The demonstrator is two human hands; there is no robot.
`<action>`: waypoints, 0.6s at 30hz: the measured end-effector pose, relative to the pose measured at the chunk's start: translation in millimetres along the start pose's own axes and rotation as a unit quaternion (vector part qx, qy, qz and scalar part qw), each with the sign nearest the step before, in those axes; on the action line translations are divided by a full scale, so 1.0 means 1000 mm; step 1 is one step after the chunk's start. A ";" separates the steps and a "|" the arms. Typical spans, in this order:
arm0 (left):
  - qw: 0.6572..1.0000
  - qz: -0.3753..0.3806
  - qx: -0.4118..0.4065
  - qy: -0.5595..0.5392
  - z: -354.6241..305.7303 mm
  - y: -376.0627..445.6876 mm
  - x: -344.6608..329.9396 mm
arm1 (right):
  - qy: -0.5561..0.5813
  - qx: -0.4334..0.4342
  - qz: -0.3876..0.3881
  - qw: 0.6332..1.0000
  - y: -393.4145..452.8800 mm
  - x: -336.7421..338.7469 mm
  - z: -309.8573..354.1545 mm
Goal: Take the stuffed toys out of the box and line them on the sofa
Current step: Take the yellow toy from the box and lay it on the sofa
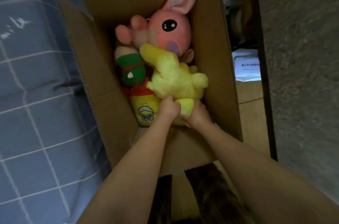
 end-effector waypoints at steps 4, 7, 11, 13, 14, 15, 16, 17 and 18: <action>0.988 0.033 0.054 -0.139 0.009 0.025 0.002 | 0.012 -0.030 0.013 0.999 0.023 -0.005 -0.006; 0.972 0.063 0.071 -0.215 0.011 0.021 0.009 | -0.024 -0.013 -0.027 0.999 0.020 0.003 -0.006; 0.969 0.086 0.057 -0.223 0.013 -0.005 0.019 | -0.009 0.027 -0.029 0.999 -0.004 0.016 0.002; 0.971 0.081 0.041 -0.220 0.015 -0.022 0.026 | 0.027 0.038 -0.018 0.999 -0.022 0.020 0.008; 0.970 0.081 0.034 -0.229 0.015 -0.034 0.030 | 0.053 0.046 -0.010 0.997 -0.035 0.023 0.012; 0.964 0.091 0.031 -0.247 0.016 -0.045 0.032 | 0.082 0.053 -0.002 0.995 -0.046 0.024 0.015; 0.957 0.106 0.029 -0.268 0.017 -0.058 0.036 | 0.107 0.058 0.005 0.993 -0.059 0.026 0.018; 0.950 0.121 0.031 -0.287 0.019 -0.067 0.037 | 0.131 0.060 0.012 0.989 -0.069 0.027 0.019; 0.945 0.129 0.029 -0.298 0.020 -0.080 0.040 | 0.152 0.065 0.018 0.986 -0.082 0.029 0.022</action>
Point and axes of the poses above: each hand's wrist, its own y-axis towards the middle knuckle, its own x-axis out of the back of the hand, z = x × y, the point moved 1 cm from there along y, towards the middle knuckle, and after that the axes turned 15 degrees about z, right-handed, at the moved point
